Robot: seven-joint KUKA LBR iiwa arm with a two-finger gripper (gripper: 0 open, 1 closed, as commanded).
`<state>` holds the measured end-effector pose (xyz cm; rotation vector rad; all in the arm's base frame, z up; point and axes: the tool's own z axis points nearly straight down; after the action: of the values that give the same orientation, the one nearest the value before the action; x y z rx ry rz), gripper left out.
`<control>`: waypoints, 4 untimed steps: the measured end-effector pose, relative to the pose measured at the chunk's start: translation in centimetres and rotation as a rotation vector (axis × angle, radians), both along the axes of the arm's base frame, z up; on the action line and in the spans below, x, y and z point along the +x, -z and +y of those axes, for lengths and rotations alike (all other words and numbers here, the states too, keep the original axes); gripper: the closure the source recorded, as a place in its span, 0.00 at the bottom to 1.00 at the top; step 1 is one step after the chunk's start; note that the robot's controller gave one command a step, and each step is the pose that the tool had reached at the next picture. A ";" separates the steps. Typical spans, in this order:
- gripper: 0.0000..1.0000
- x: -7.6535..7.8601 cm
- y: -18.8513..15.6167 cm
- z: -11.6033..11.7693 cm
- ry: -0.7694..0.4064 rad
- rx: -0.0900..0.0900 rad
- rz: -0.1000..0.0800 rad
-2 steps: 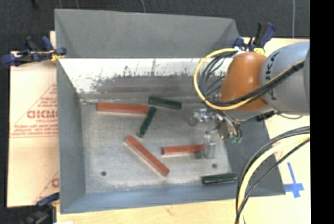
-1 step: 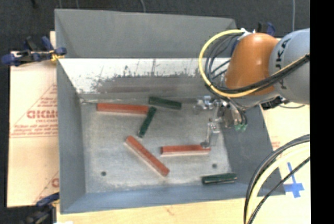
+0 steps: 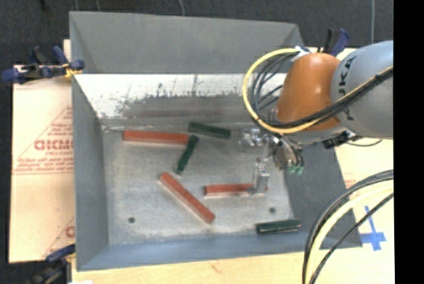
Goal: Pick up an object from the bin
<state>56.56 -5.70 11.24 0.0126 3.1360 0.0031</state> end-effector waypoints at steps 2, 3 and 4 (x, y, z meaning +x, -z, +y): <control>1.00 -1.0 4.1 0.4 0.119 -0.001 0.000; 1.00 -1.0 4.1 0.4 0.119 -0.002 0.000; 1.00 -1.2 3.5 0.4 0.118 -0.001 0.007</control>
Offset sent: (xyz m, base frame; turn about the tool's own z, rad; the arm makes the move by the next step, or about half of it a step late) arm -0.0116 0.0043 -0.0424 0.1235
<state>55.36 -5.30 7.70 0.1975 3.1372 0.0004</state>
